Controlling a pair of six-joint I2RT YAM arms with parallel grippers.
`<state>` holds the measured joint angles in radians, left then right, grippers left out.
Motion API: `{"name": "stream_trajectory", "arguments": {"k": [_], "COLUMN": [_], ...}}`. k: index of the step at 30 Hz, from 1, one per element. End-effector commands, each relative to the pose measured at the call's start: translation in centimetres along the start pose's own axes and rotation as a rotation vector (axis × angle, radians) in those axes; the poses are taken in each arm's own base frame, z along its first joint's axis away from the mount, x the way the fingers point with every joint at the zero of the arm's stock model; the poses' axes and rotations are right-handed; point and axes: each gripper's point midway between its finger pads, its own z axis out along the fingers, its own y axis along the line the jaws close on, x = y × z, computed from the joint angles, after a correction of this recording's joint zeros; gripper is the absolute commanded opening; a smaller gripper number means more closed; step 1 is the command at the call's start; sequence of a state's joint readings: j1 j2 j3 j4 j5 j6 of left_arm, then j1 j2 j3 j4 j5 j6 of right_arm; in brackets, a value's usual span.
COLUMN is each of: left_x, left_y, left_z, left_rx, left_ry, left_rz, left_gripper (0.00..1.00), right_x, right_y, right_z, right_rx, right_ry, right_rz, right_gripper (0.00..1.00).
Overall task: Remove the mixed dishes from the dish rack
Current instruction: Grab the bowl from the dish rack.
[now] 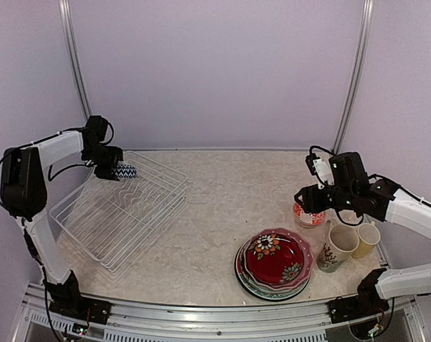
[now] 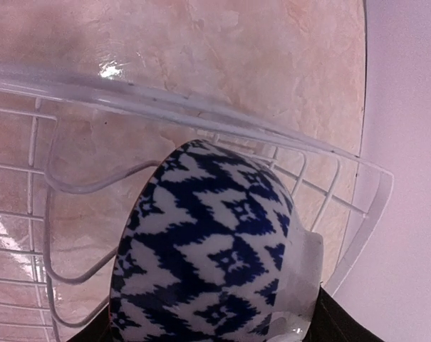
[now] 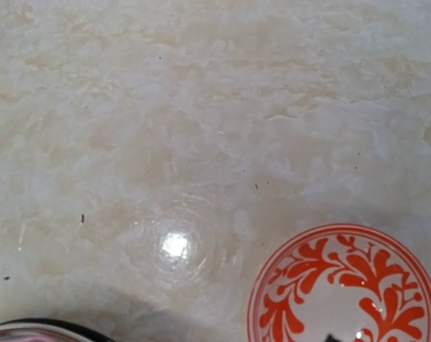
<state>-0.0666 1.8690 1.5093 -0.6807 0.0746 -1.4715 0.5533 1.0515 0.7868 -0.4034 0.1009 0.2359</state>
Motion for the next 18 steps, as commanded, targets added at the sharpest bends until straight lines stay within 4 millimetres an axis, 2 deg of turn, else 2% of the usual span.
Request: {"name": "stream_trajectory", "arguments": {"k": [1,5,10,14,18], "left_x": [0.6,1.6,4.4,8.1,12.5], "left_y": [-2.7,-3.8,-5.7,-7.2,-8.1], "left_z": [-5.3,-8.3,-12.2,-15.4,-19.4], "left_rx": [0.156,0.265,0.449,0.633,0.780], "left_ry": [0.018,0.052,0.170,0.299,0.366], "left_rz": [0.083,0.141,0.256,0.385,0.566], "left_gripper": [0.41,0.40,0.37,0.36,0.36], "right_x": [-0.9,-1.1,-2.2,-4.1,-6.6], "right_y": [0.1,0.5,1.7,3.7,6.5], "right_z": [-0.7,-0.5,-0.4,-0.5,-0.7], "right_rx": [-0.011,-0.033,-0.099,-0.208,-0.372], "right_ry": [-0.021,-0.020,-0.037,-0.073,-0.117], "right_rz": [0.043,0.067,0.115,0.166,0.224], "right_gripper": [0.62,0.62,0.63,0.63,0.66]}}
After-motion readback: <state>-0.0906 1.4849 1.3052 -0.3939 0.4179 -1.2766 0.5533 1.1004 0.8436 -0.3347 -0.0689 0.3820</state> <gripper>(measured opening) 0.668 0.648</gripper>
